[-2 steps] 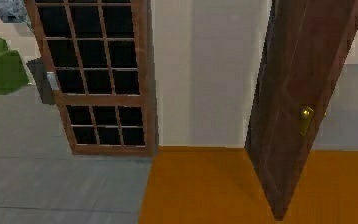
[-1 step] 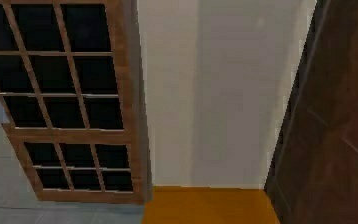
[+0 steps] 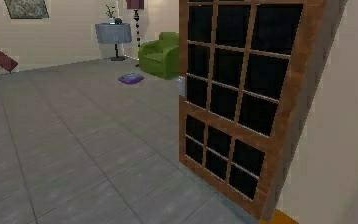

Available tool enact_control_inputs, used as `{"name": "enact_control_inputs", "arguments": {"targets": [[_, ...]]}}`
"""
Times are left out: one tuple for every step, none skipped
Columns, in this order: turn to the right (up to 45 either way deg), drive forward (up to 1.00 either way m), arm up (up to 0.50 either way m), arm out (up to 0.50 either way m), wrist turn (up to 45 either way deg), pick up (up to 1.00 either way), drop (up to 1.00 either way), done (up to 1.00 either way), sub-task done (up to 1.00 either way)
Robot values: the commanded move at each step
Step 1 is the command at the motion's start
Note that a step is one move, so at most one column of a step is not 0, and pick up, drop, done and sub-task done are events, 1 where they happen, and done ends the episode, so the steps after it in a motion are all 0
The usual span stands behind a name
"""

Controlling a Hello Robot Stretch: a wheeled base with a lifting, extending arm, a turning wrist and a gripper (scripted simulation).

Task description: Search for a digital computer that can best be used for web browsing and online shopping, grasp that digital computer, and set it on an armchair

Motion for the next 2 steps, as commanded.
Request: {"name": "enact_control_inputs", "arguments": {"targets": [[-24.0, 0.00, 0.00, 0.00, 0.0, 0.00, 0.00, 0.00, 0.00], [0.0, 1.00, 0.00, 0.00, 0.0, 0.00, 0.00, 0.00, 0.00]]}}
